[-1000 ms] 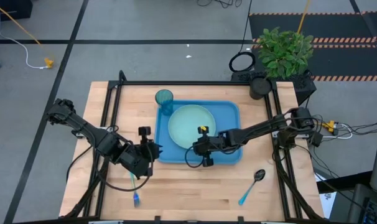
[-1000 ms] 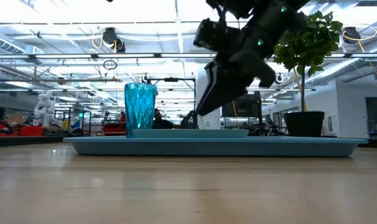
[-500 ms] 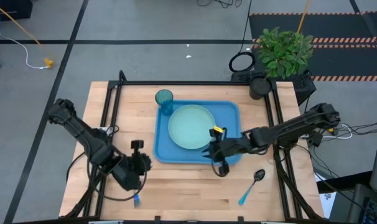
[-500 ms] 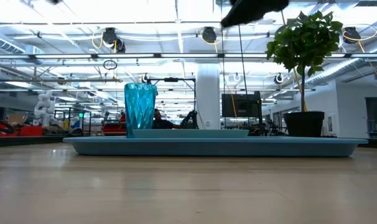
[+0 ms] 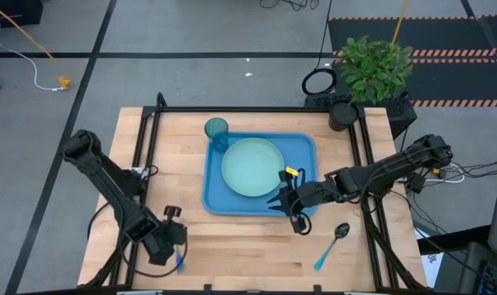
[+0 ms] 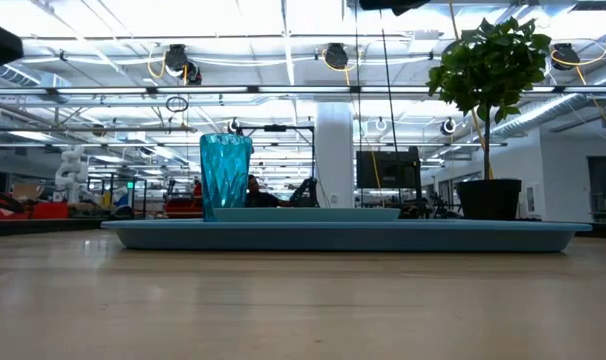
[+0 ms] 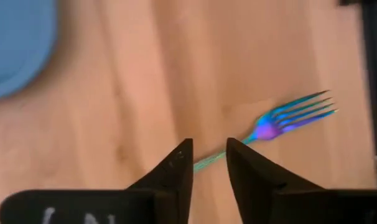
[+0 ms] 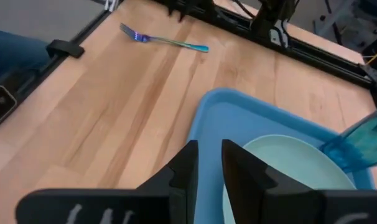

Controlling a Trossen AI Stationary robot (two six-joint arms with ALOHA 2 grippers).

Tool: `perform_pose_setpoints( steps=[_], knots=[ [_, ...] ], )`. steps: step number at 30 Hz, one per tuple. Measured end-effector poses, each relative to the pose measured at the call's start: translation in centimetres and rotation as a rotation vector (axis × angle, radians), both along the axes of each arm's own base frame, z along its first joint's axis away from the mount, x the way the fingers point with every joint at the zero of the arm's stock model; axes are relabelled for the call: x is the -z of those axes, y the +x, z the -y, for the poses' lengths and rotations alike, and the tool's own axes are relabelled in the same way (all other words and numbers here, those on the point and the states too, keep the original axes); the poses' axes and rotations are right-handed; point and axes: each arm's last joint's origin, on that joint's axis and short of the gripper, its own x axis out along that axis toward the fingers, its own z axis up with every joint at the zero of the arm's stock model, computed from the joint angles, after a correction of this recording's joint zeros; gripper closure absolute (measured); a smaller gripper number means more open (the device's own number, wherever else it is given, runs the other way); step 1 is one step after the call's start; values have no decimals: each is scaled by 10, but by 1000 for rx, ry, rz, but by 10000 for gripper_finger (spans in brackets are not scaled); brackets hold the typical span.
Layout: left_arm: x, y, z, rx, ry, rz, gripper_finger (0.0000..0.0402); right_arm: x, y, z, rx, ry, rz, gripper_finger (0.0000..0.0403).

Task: Pick and place plate/cup/fork/spoon on tray
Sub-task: Put the blue fork on the blue serving tray

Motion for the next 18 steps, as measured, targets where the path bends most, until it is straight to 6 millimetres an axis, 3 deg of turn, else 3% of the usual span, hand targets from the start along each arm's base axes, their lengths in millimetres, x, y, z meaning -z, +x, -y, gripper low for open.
perform_pose_setpoints(
  steps=[8, 18],
  knots=[
    [31, -1, 21, 224, 59, -58, 239, -1, 2, 1, 1, -5, 20, 339],
    [52, -4, 32, 449, 144, -85, 275, -1, 2, 1, 0, -3, 19, 339]
  ],
)
